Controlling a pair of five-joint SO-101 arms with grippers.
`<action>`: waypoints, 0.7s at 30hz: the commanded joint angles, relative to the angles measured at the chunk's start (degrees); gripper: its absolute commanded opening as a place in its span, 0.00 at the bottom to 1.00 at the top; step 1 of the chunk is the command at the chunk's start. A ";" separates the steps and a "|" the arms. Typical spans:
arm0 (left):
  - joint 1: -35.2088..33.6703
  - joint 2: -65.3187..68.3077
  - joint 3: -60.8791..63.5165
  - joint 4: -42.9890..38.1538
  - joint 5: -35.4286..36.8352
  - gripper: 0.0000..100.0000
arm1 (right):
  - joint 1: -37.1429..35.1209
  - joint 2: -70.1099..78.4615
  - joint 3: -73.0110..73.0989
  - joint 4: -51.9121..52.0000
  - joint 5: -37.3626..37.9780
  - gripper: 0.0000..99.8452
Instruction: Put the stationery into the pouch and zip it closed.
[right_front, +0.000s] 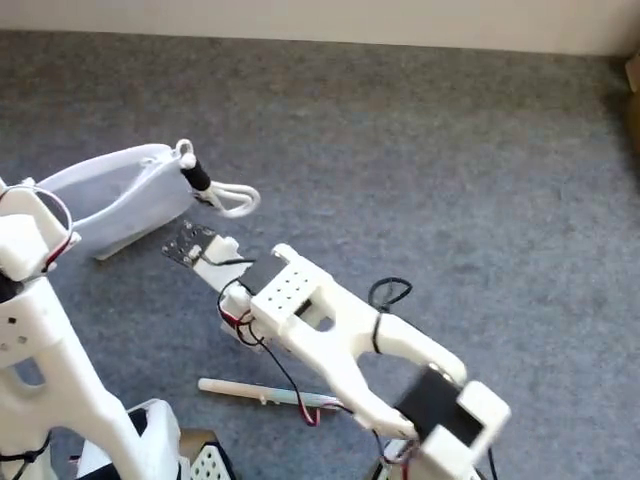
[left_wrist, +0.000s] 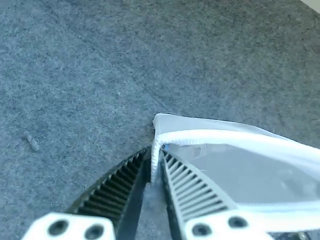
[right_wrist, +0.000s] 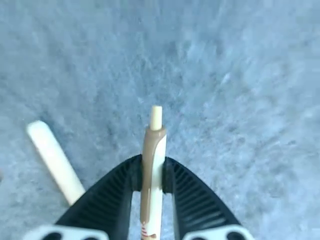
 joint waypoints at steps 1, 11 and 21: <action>2.95 -0.75 -0.66 -0.79 0.62 0.01 | -0.31 -11.47 2.42 0.57 -0.18 0.00; 11.21 -0.75 -2.24 -0.88 2.46 0.01 | 1.89 -32.31 9.10 -0.04 -0.44 0.00; 21.41 -0.75 -7.52 -0.70 2.73 0.01 | 9.54 -45.85 19.12 -12.18 -4.92 0.00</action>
